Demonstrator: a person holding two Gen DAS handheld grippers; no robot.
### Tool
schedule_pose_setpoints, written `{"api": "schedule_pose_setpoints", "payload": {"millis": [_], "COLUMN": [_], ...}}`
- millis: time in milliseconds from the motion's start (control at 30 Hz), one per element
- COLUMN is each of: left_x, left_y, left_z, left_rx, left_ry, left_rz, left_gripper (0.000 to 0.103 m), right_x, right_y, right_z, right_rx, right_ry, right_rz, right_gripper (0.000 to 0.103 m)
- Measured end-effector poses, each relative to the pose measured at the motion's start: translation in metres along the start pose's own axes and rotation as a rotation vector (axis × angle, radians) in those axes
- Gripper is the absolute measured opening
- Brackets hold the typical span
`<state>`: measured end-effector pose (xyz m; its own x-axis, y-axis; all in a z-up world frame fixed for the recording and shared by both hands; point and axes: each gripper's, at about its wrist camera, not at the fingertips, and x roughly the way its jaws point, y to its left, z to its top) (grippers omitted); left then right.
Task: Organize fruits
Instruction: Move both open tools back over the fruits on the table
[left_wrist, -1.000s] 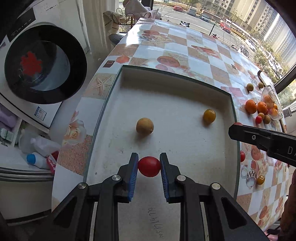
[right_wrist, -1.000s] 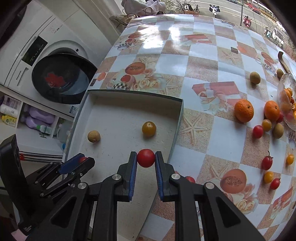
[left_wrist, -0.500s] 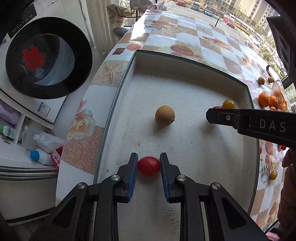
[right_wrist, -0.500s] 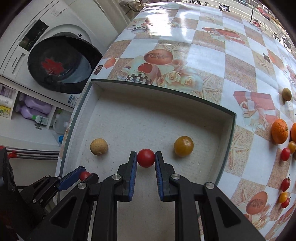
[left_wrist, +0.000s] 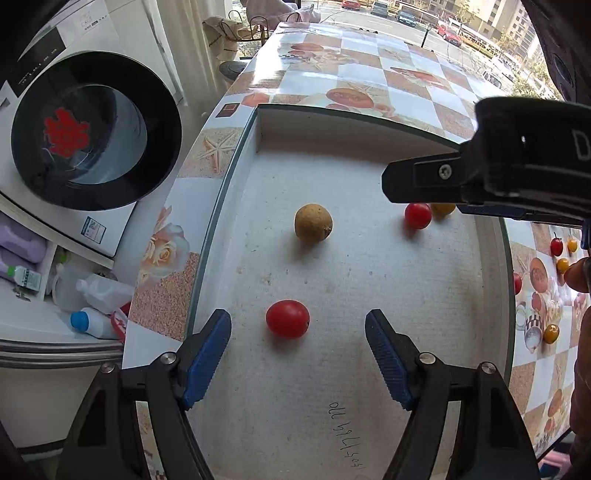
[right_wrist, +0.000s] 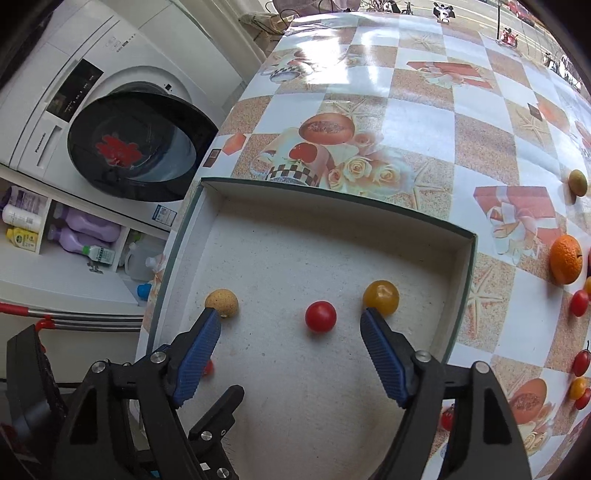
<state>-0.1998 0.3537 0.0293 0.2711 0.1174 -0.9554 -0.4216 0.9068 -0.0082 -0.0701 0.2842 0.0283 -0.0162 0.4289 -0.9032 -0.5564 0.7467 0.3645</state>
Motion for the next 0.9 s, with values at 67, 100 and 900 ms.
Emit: {"api": "schedule_pose_setpoints", "payload": {"millis": [67, 100, 900], "left_x": [-0.004, -0.006, -0.045], "left_y": [-0.005, -0.008, -0.181], "left_z": [0.001, 0.002, 0.012], "left_rx": [0.013, 0.021, 0.357], "left_ry": [-0.005, -0.009, -0.096], "left_rz": [0.002, 0.001, -0.162], "left_gripper": [0.076, 0.076, 0.076], "right_x": [-0.012, -0.018, -0.127], "right_y": [-0.007, -0.011, -0.211], "right_z": [-0.002, -0.004, -0.117], "right_rx": [0.023, 0.039, 0.459], "right_ry": [-0.022, -0.033, -0.095], "right_rz": [0.001, -0.001, -0.263], "right_gripper": [0.081, 0.081, 0.082]}}
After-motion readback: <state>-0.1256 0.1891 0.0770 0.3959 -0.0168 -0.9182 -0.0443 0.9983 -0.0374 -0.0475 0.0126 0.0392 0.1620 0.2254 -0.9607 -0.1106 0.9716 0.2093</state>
